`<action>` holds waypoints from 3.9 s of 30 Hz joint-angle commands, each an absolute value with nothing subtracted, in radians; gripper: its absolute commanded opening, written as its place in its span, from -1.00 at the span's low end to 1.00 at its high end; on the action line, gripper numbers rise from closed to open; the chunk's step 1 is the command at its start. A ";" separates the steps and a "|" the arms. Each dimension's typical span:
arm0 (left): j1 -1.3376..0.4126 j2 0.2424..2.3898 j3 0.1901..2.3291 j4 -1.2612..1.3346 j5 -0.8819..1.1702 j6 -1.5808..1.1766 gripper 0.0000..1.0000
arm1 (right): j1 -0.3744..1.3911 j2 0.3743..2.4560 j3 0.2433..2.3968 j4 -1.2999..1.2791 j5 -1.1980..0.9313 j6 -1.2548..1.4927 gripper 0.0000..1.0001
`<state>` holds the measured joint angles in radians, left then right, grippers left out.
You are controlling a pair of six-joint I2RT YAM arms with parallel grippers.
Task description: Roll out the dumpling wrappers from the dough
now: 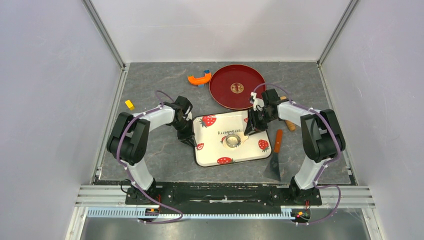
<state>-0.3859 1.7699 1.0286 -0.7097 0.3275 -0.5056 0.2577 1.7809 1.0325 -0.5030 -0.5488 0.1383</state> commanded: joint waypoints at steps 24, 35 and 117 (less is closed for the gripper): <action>-0.417 1.829 1.019 -0.736 0.150 -0.426 -0.96 | 0.253 1.926 1.075 -0.326 -0.681 0.249 -0.79; -0.422 1.838 1.025 -0.736 0.150 -0.426 -0.96 | 0.295 1.990 1.303 -0.467 -0.664 0.225 -0.83; -0.457 1.847 1.021 -0.742 0.138 -0.385 -0.96 | 0.380 1.502 1.492 -0.747 -0.686 0.144 -0.88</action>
